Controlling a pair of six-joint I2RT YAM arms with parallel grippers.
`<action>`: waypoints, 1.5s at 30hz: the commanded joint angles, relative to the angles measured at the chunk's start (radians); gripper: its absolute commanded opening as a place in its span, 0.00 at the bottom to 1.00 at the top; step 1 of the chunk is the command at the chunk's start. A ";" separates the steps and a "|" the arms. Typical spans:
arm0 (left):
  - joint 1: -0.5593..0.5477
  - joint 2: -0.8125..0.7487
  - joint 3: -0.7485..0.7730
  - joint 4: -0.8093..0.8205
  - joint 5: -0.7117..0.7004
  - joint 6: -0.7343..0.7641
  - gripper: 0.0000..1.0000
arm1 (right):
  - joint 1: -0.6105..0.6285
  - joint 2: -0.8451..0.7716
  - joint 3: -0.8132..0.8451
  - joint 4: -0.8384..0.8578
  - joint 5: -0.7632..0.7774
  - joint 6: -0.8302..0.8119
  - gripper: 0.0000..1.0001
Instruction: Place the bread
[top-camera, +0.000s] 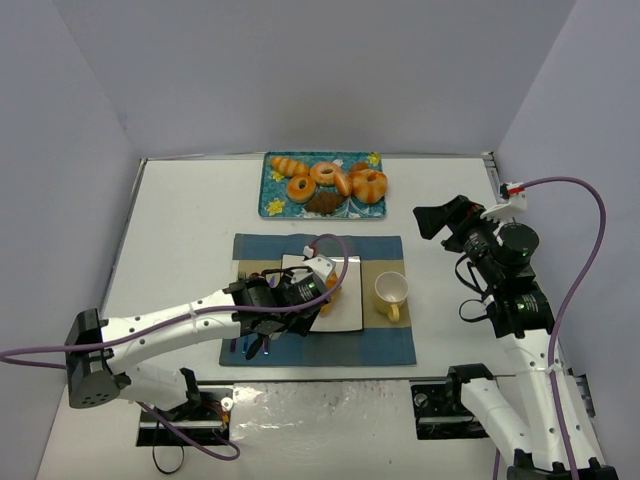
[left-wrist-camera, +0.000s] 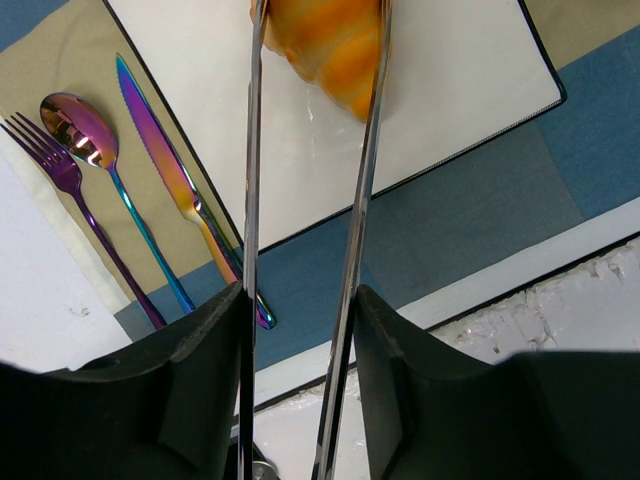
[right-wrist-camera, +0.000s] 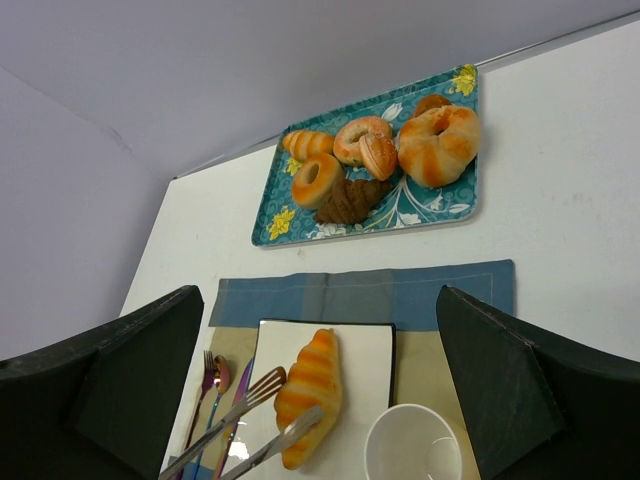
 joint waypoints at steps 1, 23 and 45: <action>-0.010 -0.047 0.018 0.009 -0.031 -0.009 0.45 | -0.003 0.008 0.011 0.098 -0.001 0.000 1.00; -0.021 -0.119 0.168 -0.088 -0.150 -0.027 0.49 | -0.003 0.008 0.017 0.098 -0.001 -0.001 1.00; 0.760 0.098 0.416 0.113 -0.055 0.210 0.51 | -0.002 0.045 0.082 0.113 -0.052 0.004 1.00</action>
